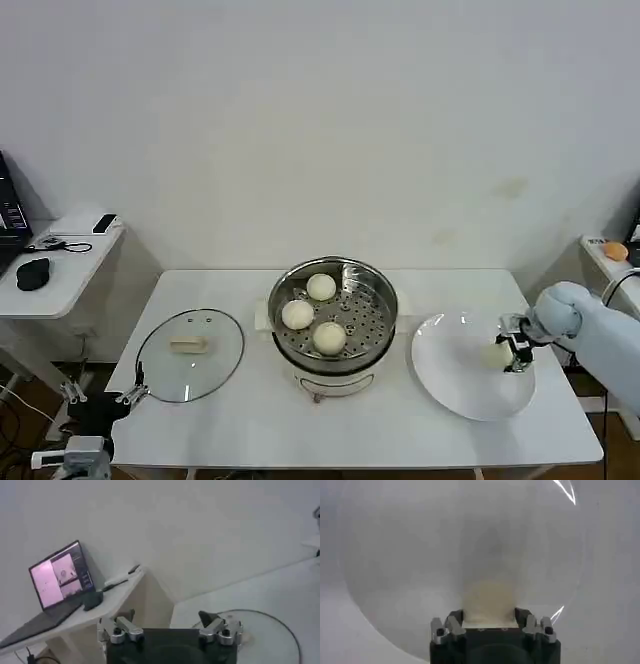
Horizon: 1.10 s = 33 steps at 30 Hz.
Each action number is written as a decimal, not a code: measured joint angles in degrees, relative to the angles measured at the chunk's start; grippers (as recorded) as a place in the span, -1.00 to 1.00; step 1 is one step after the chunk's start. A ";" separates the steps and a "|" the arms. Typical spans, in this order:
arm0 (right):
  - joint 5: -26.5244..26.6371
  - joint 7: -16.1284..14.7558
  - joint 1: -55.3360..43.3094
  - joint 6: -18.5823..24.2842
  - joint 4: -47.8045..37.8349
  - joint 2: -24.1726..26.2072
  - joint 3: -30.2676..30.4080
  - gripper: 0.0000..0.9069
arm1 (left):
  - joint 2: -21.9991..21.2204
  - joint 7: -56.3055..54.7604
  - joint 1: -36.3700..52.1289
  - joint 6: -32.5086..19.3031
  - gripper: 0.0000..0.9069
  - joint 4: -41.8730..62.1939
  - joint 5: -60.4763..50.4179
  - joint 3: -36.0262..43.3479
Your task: Take steamed baozi put them in steamer then cover it.
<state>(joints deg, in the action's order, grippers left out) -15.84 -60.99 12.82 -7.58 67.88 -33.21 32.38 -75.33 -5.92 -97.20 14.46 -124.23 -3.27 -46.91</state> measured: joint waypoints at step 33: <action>32.24 5.94 -44.09 -18.09 20.26 -5.84 32.34 0.58 | 0.46 0.12 1.28 0.14 1.00 -1.54 -0.36 0.73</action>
<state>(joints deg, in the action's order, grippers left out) 16.41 -55.05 -31.28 -25.67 88.14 -39.05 64.71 -74.87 -5.80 -95.92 14.60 -125.77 -3.63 -46.19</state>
